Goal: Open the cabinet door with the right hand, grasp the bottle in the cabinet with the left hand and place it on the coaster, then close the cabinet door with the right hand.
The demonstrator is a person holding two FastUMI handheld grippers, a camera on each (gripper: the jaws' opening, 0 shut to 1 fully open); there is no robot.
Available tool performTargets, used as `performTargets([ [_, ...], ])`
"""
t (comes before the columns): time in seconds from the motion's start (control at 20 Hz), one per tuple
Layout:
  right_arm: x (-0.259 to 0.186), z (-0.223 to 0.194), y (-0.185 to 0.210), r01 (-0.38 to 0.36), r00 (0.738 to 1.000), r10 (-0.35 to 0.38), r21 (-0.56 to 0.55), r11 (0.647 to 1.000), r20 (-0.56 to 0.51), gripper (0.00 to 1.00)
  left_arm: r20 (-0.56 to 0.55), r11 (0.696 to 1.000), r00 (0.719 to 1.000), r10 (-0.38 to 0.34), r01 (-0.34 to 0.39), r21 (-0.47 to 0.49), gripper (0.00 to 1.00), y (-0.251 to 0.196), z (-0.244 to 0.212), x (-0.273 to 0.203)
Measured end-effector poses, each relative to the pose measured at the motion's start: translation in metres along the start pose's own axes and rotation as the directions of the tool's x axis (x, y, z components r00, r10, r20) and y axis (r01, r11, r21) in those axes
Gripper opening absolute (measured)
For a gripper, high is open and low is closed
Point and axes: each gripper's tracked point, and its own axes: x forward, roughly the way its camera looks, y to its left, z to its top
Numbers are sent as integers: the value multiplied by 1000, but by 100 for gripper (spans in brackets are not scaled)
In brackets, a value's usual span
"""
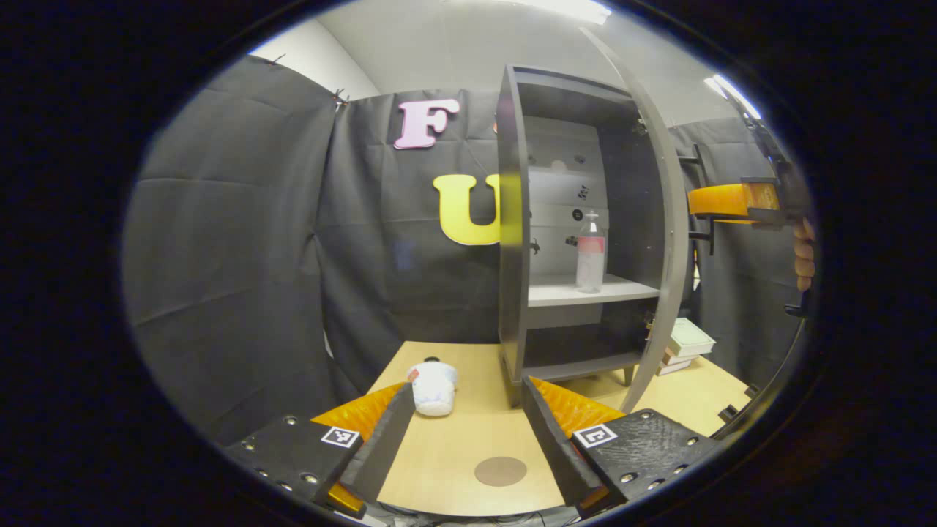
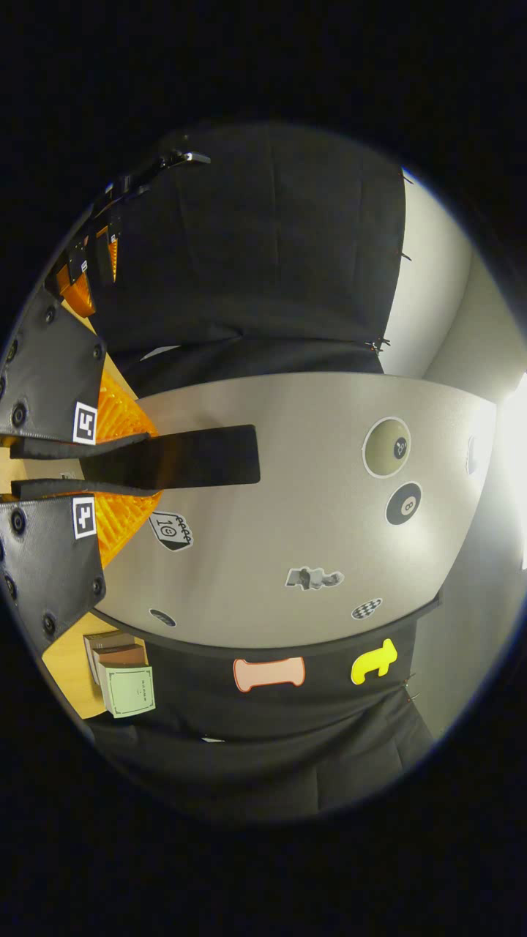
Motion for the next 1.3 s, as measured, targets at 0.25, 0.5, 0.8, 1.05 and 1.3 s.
performTargets([
  [0.25,-6,0,-9,64,998,-64,9,998,2,12,-20,996,995,-93,93,8,89,-41,-1,14],
  [0.5,-10,-1,-20,139,990,-139,18,990,2,10,-24,984,985,-173,174,27,89,-74,12,38],
  [0.8,-15,1,-38,244,970,-244,27,969,17,11,-49,977,976,-213,213,-1,89,-94,-3,40],
  [1.05,-23,-6,-51,321,947,-321,37,946,-12,10,-77,975,972,-223,222,-27,90,-103,-15,48],
  [1.3,-36,-10,-70,442,897,-442,44,896,-7,8,-76,973,970,-232,231,-27,90,-108,-15,55],
])
